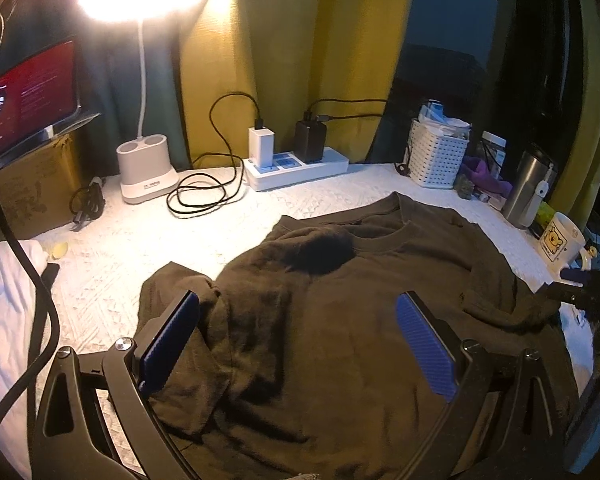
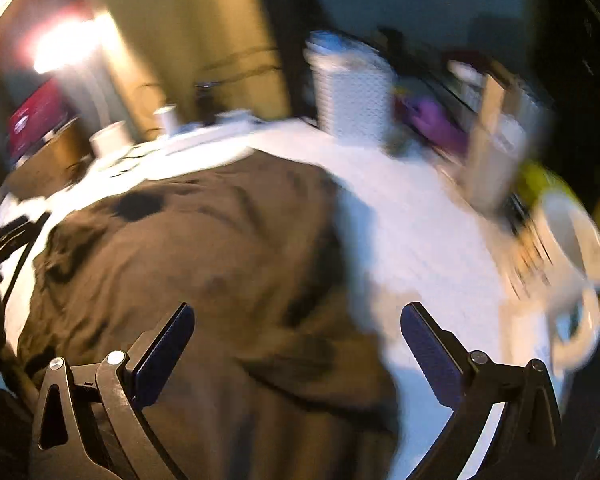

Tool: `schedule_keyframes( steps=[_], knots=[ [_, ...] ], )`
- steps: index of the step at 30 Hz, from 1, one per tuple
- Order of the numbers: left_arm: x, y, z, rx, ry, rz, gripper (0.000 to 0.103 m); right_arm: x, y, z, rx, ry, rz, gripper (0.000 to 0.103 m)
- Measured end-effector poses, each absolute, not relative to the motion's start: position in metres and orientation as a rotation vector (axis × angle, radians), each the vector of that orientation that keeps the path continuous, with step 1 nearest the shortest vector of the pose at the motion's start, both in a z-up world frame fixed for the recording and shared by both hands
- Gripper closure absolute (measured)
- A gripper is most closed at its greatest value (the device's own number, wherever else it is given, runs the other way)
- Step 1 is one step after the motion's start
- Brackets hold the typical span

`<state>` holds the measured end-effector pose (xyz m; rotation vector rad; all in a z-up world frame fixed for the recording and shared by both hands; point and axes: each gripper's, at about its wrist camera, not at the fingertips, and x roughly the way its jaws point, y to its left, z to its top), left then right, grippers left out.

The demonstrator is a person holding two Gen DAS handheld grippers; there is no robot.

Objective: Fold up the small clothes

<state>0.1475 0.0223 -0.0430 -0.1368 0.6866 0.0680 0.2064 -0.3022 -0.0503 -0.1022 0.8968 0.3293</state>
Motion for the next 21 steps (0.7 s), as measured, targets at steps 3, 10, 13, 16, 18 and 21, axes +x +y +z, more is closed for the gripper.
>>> schedule_keyframes(
  steps=[3,10,13,16,18,21],
  knots=[
    [0.148,0.019,-0.044,-0.133,0.692,0.059,0.005,0.208,-0.336,-0.067,0.001,0.952,0.308,0.005],
    [0.144,0.015,-0.04,-0.12,0.692,0.057,0.005,0.203,-0.329,-0.081,0.005,0.978,0.39,0.039],
    [0.141,0.014,-0.04,-0.117,0.693,0.057,0.005,0.197,-0.315,-0.084,-0.041,0.988,0.432,0.044],
    [0.137,0.014,-0.041,-0.121,0.693,0.056,0.005,0.187,-0.304,-0.08,-0.066,0.981,0.463,0.044],
    [0.135,0.015,-0.042,-0.125,0.695,0.055,0.005,0.179,-0.297,-0.078,-0.077,0.99,0.486,0.044],
    [0.132,0.015,-0.044,-0.13,0.697,0.05,0.005,0.169,-0.286,-0.084,-0.11,1.025,0.492,0.044]
  ],
)
